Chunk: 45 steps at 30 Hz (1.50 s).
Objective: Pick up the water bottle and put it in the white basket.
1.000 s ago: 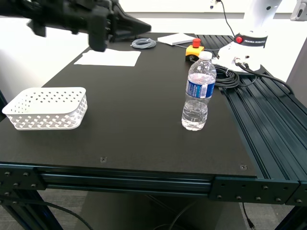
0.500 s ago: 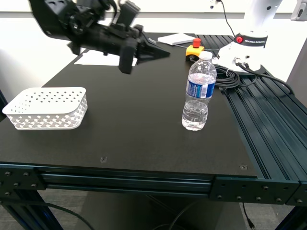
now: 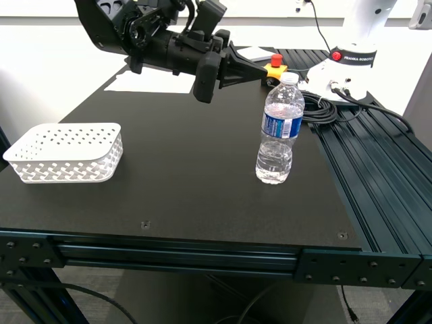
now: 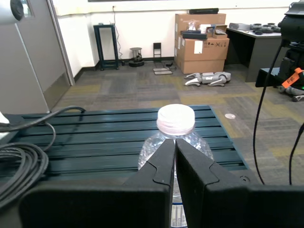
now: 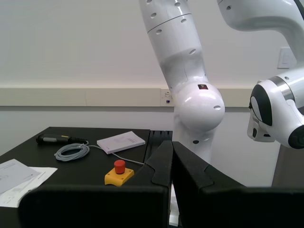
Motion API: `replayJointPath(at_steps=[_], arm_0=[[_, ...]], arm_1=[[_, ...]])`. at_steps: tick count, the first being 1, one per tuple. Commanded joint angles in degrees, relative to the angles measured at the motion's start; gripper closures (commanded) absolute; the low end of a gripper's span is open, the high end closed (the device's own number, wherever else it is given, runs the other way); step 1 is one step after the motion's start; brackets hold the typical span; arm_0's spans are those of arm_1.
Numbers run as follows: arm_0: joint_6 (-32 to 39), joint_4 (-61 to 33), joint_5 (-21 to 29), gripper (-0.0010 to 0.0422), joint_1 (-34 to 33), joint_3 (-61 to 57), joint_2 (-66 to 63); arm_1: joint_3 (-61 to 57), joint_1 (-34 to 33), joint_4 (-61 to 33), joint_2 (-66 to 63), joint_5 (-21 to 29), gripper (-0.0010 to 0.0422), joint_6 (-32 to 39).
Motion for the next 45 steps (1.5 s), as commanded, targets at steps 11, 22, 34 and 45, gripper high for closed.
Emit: replayJointPath(at_steps=[11,22,34,45], arm_0=[[0.0,0.2,0.0,0.0412,0.0,0.1,0.0],[0.0,0.2,0.0,0.0412,0.0,0.1,0.0],[0.0,0.1,0.0,0.0412,0.0,0.1,0.0],[0.0,0.1,0.0,0.0412,0.1,0.1,0.0]], arm_1=[[0.0,-1.9,-3.4,0.0,-3.9,0.0222,0.9],[2.3,-6.9,-3.4,0.0,-10.5,0.0241,2.7],[7.3,-8.3,-3.4,6.4,-7.0,0.0411,-1.6],[7.5,1.5,-8.5,-6.7,-12.2,0.0413,-0.5]])
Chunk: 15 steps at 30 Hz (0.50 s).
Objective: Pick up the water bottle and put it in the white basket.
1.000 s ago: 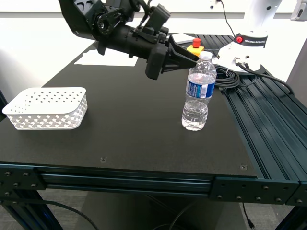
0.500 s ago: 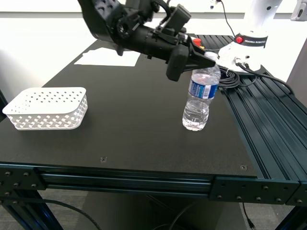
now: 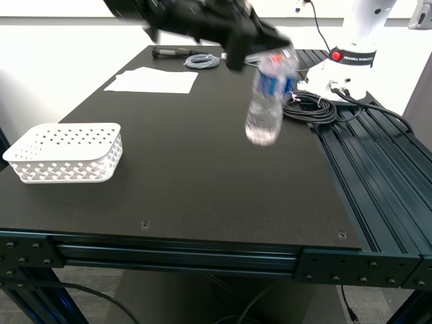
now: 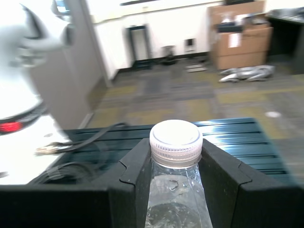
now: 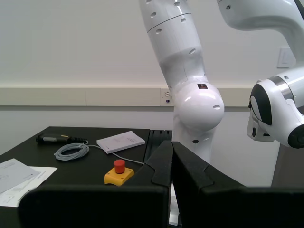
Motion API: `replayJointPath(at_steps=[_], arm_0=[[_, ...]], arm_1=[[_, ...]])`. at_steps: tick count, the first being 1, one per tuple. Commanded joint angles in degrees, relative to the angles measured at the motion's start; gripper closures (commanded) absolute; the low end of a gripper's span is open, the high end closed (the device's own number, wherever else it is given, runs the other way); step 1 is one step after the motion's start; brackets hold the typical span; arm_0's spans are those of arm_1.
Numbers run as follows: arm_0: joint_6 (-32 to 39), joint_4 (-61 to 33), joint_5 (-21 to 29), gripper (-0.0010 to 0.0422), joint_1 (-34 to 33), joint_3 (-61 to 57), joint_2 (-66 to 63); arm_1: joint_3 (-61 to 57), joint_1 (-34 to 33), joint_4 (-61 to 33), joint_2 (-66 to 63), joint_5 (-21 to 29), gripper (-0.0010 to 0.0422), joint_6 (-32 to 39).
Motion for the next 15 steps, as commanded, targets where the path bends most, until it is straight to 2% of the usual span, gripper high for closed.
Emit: replayJointPath(at_steps=[1,3,6,10,15], arm_0=[[0.0,0.2,0.0,0.0412,0.0,0.1,0.0],[0.0,0.2,0.0,0.0412,0.0,0.1,0.0],[0.0,0.2,0.0,0.0412,0.0,0.1,0.0],[0.0,0.1,0.0,0.0412,0.0,0.1,0.0],[0.0,0.1,0.0,0.0412,0.0,0.1,0.0]], arm_1=[[-0.3,4.9,-5.8,-4.0,-0.9,0.0413,1.3],[-0.4,8.3,-12.8,-7.1,-1.6,0.0413,4.4],[-0.5,14.5,-28.8,-12.3,-3.7,0.0413,13.8],[-0.6,22.7,-46.1,-17.5,-10.4,0.0413,20.0],[-1.4,29.9,-55.4,-21.3,-12.9,0.0413,24.0]])
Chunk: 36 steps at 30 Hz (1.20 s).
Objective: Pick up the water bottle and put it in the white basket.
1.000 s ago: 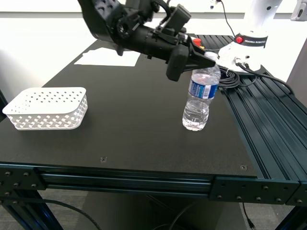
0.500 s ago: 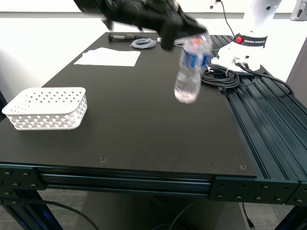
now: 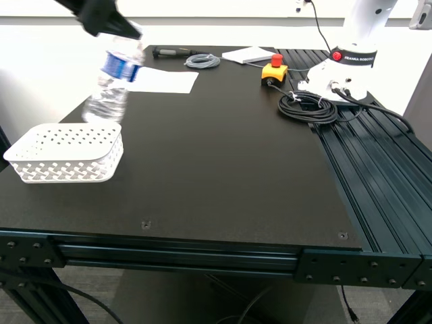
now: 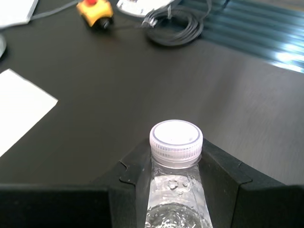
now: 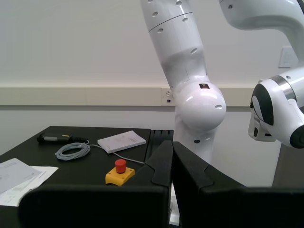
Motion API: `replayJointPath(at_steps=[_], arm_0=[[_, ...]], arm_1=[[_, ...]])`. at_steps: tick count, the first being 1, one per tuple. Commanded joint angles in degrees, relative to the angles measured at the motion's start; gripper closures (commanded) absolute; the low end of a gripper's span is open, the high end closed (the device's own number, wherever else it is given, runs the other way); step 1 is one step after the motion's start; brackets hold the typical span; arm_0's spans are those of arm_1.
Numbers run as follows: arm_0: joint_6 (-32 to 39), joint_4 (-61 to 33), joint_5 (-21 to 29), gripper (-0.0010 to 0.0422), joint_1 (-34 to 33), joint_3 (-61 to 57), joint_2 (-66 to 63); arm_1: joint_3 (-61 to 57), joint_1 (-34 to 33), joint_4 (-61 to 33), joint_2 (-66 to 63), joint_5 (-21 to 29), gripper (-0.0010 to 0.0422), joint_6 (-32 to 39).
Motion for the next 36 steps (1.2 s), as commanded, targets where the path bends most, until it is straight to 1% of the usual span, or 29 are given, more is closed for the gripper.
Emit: replayJointPath(at_steps=[1,3,5,7,11,13,18,20,27,30,33,34,35,36], arm_0=[[0.0,0.2,0.0,0.0412,0.0,0.1,0.0],[0.0,0.2,0.0,0.0412,0.0,0.1,0.0],[0.0,0.2,0.0,0.0412,0.0,0.1,0.0],[0.0,0.2,0.0,0.0412,0.0,0.1,0.0],[0.0,0.2,0.0,0.0412,0.0,0.1,0.0],[0.0,0.2,0.0,0.0412,0.0,0.1,0.0],[0.0,0.2,0.0,0.0412,0.0,0.1,0.0],[0.0,0.2,0.0,0.0412,0.0,0.1,0.0],[0.0,0.2,0.0,0.0412,0.0,0.1,0.0],[0.0,0.2,0.0,0.0412,0.0,0.1,0.0],[0.0,0.2,0.0,0.0412,0.0,0.1,0.0],[0.0,0.2,0.0,0.0412,0.0,0.1,0.0],[0.0,0.2,0.0,0.0412,0.0,0.1,0.0],[0.0,0.2,0.0,0.0412,0.0,0.1,0.0]], arm_1=[[0.1,3.0,-3.5,-1.4,0.3,0.0413,2.1],[0.1,4.3,-7.6,-1.7,-0.5,0.0413,3.4],[-0.2,4.7,-11.3,-1.6,-3.5,0.0413,5.6],[-1.5,5.0,-12.2,-1.6,-6.5,0.0413,7.4],[-4.4,5.2,-11.8,-1.6,-6.5,0.0413,8.6],[-5.5,5.3,-9.8,-1.6,-6.8,0.0413,9.6],[-5.5,5.4,-6.6,-1.6,-7.7,0.0413,9.6],[-5.5,5.4,-6.1,-1.6,-9.6,0.0413,9.5],[-5.5,5.5,-6.5,-1.6,-9.4,0.041,9.5],[-5.5,5.6,-6.6,-1.6,-9.5,0.0368,9.6],[-5.5,5.6,-6.7,-1.6,-9.5,0.0278,9.5],[-5.5,5.6,-6.8,-1.6,-9.5,0.0254,9.5],[-5.5,5.6,-6.8,-1.6,-9.5,0.0214,9.5],[-5.5,5.6,-6.8,-1.6,-9.5,0.0186,9.4]])
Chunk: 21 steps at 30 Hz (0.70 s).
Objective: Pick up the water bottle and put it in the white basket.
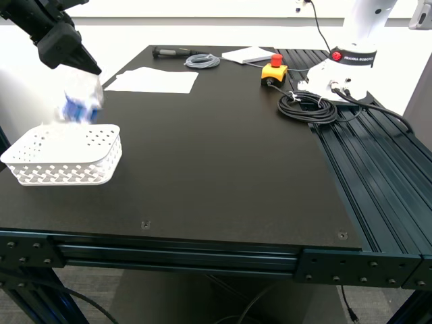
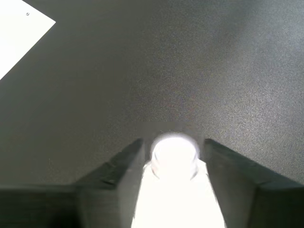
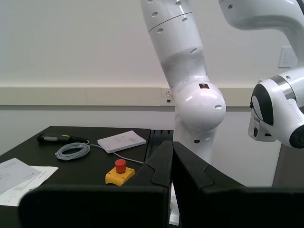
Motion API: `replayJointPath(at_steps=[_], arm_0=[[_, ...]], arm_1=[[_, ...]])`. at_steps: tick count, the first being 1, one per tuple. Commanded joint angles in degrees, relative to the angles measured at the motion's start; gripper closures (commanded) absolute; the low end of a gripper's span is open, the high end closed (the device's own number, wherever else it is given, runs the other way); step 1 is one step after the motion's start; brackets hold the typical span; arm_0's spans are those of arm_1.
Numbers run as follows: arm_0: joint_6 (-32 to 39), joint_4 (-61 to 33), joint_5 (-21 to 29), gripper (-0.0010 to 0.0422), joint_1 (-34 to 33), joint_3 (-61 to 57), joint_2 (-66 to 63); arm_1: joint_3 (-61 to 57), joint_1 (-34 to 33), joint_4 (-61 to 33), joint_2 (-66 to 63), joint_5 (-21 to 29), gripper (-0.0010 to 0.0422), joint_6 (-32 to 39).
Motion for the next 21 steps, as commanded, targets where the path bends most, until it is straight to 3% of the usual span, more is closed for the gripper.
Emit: replayJointPath(at_steps=[1,4,6,12,17,21], arm_0=[[0.0,0.2,0.0,0.0412,0.0,0.1,0.0],[0.0,0.2,0.0,0.0412,0.0,0.1,0.0],[0.0,0.2,0.0,0.0412,0.0,0.1,0.0],[0.0,0.2,0.0,0.0412,0.0,0.1,0.0],[0.0,0.2,0.0,0.0412,0.0,0.1,0.0],[0.0,0.2,0.0,0.0412,0.0,0.1,0.0]], arm_1=[[0.1,0.0,0.0,0.0,0.1,0.0158,-0.4],[0.9,0.0,0.2,-0.1,0.1,0.0096,-4.8],[3.7,0.0,0.1,-0.2,0.3,0.0099,-8.0],[12.6,-0.1,0.2,-0.2,4.3,0.0196,-13.9],[12.7,-0.3,-0.1,0.4,8.6,0.0294,-13.4],[12.1,-0.5,-0.1,0.6,8.3,0.0331,-11.9]])
